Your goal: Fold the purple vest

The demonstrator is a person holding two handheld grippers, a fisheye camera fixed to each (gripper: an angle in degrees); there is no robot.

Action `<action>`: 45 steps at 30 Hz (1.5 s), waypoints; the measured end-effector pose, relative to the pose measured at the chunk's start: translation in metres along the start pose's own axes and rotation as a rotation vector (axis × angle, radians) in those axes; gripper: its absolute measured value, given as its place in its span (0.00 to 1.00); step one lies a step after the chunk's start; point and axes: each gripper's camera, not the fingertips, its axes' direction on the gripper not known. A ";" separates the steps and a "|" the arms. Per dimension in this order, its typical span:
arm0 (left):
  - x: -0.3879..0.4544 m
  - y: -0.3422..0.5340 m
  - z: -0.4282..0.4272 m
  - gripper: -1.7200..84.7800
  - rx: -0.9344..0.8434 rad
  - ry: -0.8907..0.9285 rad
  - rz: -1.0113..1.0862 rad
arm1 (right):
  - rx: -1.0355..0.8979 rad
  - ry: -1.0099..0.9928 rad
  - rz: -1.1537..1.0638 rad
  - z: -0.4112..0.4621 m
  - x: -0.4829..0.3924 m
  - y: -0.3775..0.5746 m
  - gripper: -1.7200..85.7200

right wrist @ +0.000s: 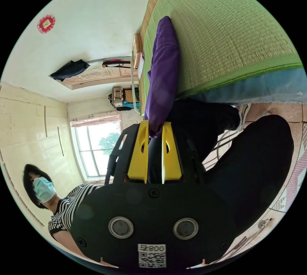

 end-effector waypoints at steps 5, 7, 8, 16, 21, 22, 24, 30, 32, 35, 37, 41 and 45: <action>0.019 0.003 0.004 0.07 -0.028 0.007 0.013 | 0.025 -0.008 -0.008 -0.014 0.022 0.016 0.10; 0.031 0.004 0.006 0.07 -0.040 0.010 0.021 | 0.034 -0.010 -0.012 -0.019 0.030 0.021 0.10; 0.033 0.005 0.007 0.07 -0.042 0.011 0.023 | 0.039 -0.013 -0.014 -0.022 0.036 0.024 0.10; 0.078 0.008 0.016 0.07 -0.075 0.037 0.037 | 0.056 -0.021 -0.033 -0.044 0.077 0.040 0.10; 0.111 0.007 0.026 0.07 -0.098 0.050 0.046 | 0.070 -0.032 -0.048 -0.061 0.108 0.046 0.10; 0.120 0.006 0.029 0.07 -0.104 0.052 0.051 | 0.071 -0.033 -0.051 -0.063 0.111 0.047 0.10; 0.135 0.005 0.034 0.07 -0.116 0.056 0.059 | 0.077 -0.035 -0.065 -0.072 0.123 0.049 0.10; 0.186 -0.004 0.058 0.07 -0.153 0.065 0.079 | 0.087 -0.038 -0.082 -0.094 0.162 0.045 0.10; 0.201 -0.007 0.065 0.07 -0.160 0.065 0.080 | 0.088 -0.043 -0.083 -0.100 0.177 0.042 0.09; 0.227 -0.012 0.076 0.07 -0.170 0.059 0.082 | 0.087 -0.056 -0.085 -0.109 0.200 0.035 0.09; 0.248 -0.016 0.085 0.07 -0.173 0.053 0.084 | 0.087 -0.066 -0.089 -0.114 0.214 0.032 0.09; 0.287 -0.024 0.102 0.07 -0.175 0.057 0.100 | 0.094 -0.116 -0.126 -0.132 0.235 0.020 0.09; 0.343 -0.042 0.137 0.07 -0.207 0.076 0.151 | 0.114 -0.153 -0.193 -0.159 0.243 0.001 0.07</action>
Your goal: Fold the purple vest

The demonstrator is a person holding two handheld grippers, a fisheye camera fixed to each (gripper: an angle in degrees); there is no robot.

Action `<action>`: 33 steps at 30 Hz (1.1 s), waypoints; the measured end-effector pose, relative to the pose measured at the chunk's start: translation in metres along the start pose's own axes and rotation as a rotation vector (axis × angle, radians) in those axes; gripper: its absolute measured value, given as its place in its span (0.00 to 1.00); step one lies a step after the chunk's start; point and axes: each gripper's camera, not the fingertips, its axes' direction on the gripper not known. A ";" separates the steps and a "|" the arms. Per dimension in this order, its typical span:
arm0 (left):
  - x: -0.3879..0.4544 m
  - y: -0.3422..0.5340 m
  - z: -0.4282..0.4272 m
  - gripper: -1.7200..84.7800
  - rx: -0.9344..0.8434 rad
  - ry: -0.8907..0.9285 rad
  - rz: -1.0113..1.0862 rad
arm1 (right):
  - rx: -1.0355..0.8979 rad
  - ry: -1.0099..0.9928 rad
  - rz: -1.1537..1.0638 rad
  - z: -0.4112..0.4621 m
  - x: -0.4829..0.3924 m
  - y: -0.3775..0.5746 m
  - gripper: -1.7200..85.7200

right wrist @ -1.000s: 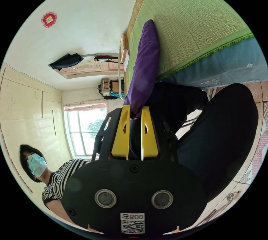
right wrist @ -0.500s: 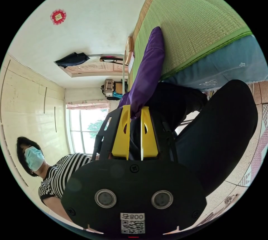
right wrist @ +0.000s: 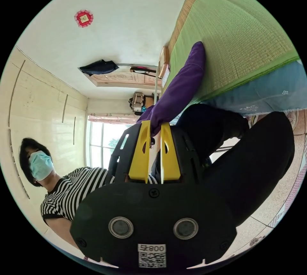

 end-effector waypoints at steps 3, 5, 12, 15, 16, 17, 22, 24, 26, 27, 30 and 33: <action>0.041 -0.034 0.034 0.06 -0.041 0.010 0.057 | 0.022 -0.027 -0.053 -0.022 0.003 -0.026 0.06; 0.065 -0.058 0.056 0.06 -0.060 0.018 0.087 | 0.036 -0.046 -0.082 -0.036 0.005 -0.046 0.05; 0.155 -0.185 0.165 0.06 -0.145 0.031 0.197 | 0.073 -0.076 -0.202 -0.097 0.018 -0.183 0.04; 0.192 -0.255 0.220 0.06 -0.174 0.000 0.261 | 0.085 -0.051 -0.253 -0.125 0.023 -0.270 0.04; 0.206 -0.285 0.243 0.06 -0.174 -0.011 0.285 | 0.088 -0.041 -0.262 -0.131 0.024 -0.289 0.04; 0.213 -0.301 0.256 0.06 -0.174 -0.015 0.297 | 0.093 -0.024 -0.281 -0.142 0.027 -0.329 0.04; 0.274 -0.449 0.379 0.06 -0.176 0.014 0.413 | 0.149 0.017 -0.355 -0.205 0.033 -0.504 0.04; 0.300 -0.494 0.425 0.06 -0.194 0.016 0.466 | 0.199 0.059 -0.405 -0.245 0.023 -0.586 0.04; 0.327 -0.534 0.473 0.06 -0.208 0.017 0.519 | 0.252 0.068 -0.448 -0.279 0.011 -0.638 0.04; 0.345 -0.556 0.504 0.06 -0.226 0.021 0.558 | 0.283 0.071 -0.472 -0.302 0.004 -0.666 0.04; 0.378 -0.600 0.579 0.06 -0.274 0.028 0.637 | 0.348 0.129 -0.503 -0.357 -0.005 -0.716 0.04; 0.379 -0.632 0.643 0.06 -0.337 0.007 0.644 | 0.378 0.238 -0.441 -0.407 0.023 -0.750 0.04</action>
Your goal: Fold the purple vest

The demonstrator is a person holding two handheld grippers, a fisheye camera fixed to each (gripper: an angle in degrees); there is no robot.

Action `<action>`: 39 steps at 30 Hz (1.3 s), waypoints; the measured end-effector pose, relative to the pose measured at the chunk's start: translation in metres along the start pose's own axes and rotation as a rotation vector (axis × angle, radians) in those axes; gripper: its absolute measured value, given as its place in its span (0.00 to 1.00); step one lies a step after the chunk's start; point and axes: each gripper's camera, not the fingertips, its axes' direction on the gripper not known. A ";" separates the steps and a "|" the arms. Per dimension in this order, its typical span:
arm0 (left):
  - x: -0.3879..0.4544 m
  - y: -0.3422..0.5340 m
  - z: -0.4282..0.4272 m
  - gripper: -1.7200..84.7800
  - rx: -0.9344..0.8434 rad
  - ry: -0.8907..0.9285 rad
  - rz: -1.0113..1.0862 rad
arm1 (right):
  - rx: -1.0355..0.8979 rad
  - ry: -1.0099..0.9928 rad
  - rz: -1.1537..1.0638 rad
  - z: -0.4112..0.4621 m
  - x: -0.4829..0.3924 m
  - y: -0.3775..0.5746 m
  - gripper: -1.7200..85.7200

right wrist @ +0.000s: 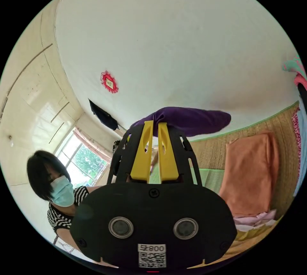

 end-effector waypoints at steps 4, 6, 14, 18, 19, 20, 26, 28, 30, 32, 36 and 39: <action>-0.079 -0.003 0.061 0.06 -0.094 -0.021 -0.166 | -0.048 0.145 0.162 -0.023 0.101 0.003 0.04; -0.119 0.014 0.082 0.06 -0.139 -0.055 -0.288 | -0.073 0.228 0.338 -0.035 0.177 0.018 0.04; -0.188 0.067 0.128 0.06 -0.254 -0.088 -0.596 | -0.390 0.482 0.528 -0.014 0.283 0.008 0.03; -0.178 0.053 0.143 0.06 -0.346 -0.155 -0.560 | -0.596 0.660 0.511 0.006 0.294 -0.020 0.02; -0.176 0.050 0.147 0.06 -0.355 -0.161 -0.555 | -0.613 0.677 0.512 0.009 0.296 -0.023 0.02; -0.175 0.048 0.149 0.06 -0.360 -0.164 -0.553 | -0.640 0.688 0.514 0.015 0.300 -0.030 0.02; -0.167 0.045 0.155 0.06 -0.368 -0.193 -0.577 | -0.756 0.775 0.485 0.052 0.305 -0.060 0.02; -0.157 0.043 0.155 0.06 -0.375 -0.201 -0.564 | -0.764 0.797 0.456 0.061 0.297 -0.071 0.02; -0.147 0.042 0.158 0.06 -0.394 -0.201 -0.540 | -0.754 0.809 0.408 0.071 0.281 -0.086 0.02; -0.140 0.041 0.160 0.06 -0.443 -0.246 -0.511 | -0.747 0.798 0.368 0.081 0.265 -0.098 0.02; -0.133 0.047 0.150 0.06 -0.444 -0.237 -0.521 | -0.782 0.749 0.251 0.119 0.220 -0.117 0.02; -0.116 0.050 0.142 0.07 -0.449 -0.253 -0.496 | -0.889 0.756 0.192 0.157 0.201 -0.116 0.02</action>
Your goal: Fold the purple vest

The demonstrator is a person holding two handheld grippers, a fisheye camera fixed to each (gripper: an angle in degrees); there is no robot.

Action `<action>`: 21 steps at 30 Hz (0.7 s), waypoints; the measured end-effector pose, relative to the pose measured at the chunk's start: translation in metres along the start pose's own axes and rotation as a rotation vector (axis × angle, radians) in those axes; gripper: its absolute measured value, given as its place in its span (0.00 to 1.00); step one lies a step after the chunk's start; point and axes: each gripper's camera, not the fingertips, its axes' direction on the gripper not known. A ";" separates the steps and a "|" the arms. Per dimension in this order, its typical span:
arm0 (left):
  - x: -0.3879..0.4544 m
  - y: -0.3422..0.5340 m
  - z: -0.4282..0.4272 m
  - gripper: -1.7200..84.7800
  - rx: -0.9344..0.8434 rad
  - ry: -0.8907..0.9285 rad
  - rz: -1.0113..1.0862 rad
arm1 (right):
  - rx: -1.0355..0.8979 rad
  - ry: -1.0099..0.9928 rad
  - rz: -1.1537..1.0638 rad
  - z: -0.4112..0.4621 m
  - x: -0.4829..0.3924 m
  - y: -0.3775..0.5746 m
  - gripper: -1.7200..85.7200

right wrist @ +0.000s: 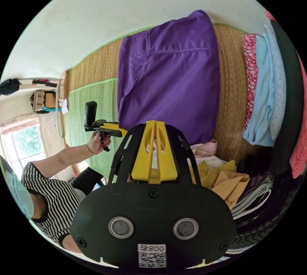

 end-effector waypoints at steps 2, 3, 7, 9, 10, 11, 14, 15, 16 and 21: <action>0.004 0.012 -0.007 0.07 0.008 -0.010 -0.003 | -0.081 0.044 -0.030 0.014 -0.019 -0.008 0.02; 0.004 0.022 -0.012 0.07 0.016 -0.012 -0.009 | -0.146 0.072 -0.042 0.025 -0.028 -0.012 0.02; 0.004 0.067 -0.035 0.06 0.036 -0.004 -0.033 | -0.237 0.158 -0.043 0.037 -0.048 -0.003 0.02; 0.005 0.091 -0.047 0.05 0.037 0.001 -0.026 | -0.178 0.163 -0.071 0.012 -0.070 0.021 0.02; 0.007 0.109 -0.056 0.05 0.032 -0.005 -0.016 | -0.155 0.162 -0.082 0.003 -0.077 0.029 0.02; 0.008 0.118 -0.060 0.05 0.026 -0.009 -0.012 | -0.096 0.169 -0.109 -0.015 -0.092 0.049 0.02; 0.013 0.170 -0.082 0.05 -0.006 -0.029 0.018 | 0.086 0.185 -0.166 -0.064 -0.129 0.114 0.02; 0.017 0.192 -0.090 0.05 -0.022 -0.043 0.032 | 0.169 0.179 -0.182 -0.084 -0.143 0.147 0.02; 0.022 0.215 -0.099 0.05 -0.035 -0.058 0.050 | 0.210 0.176 -0.188 -0.093 -0.149 0.165 0.02; 0.054 0.306 -0.134 0.04 -0.066 -0.114 0.175 | 0.583 0.156 -0.153 -0.155 -0.186 0.347 0.02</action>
